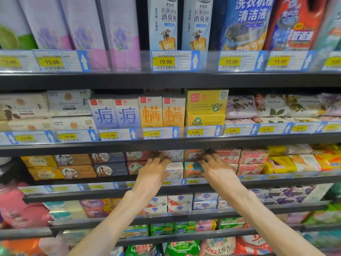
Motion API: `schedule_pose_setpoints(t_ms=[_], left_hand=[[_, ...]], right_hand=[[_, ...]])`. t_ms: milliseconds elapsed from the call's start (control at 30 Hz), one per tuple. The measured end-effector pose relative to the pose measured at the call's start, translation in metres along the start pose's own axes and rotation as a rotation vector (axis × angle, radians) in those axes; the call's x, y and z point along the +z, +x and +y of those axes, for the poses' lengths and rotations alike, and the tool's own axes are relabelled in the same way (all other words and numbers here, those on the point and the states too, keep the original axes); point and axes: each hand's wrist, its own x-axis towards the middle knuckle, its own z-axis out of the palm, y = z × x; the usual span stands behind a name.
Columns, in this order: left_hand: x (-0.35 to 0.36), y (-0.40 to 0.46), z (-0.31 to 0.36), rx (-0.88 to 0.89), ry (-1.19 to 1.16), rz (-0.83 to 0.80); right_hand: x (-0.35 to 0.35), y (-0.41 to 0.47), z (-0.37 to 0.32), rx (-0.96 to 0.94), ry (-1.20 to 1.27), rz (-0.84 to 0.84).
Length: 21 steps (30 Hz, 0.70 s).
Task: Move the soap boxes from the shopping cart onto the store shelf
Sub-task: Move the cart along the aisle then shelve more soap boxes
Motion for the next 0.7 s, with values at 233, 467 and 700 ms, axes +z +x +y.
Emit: schedule_pose_setpoints(t_ms=[233, 467, 700], left_hand=[[0.0001, 0.0059, 0.0046, -0.056, 0.033, -0.074], [0.0023, 0.0065, 0.0056, -0.039, 0.046, -0.062], [0.0051, 0.0064, 0.0078, -0.05, 0.074, -0.055]], right_hand=[[0.003, 0.0047, -0.0066, 0.009, 0.052, -0.064], [0.0013, 0.0075, -0.0094, 0.052, 0.044, -0.081], [0.0075, 0.0066, -0.0094, 0.077, 0.089, -0.085]])
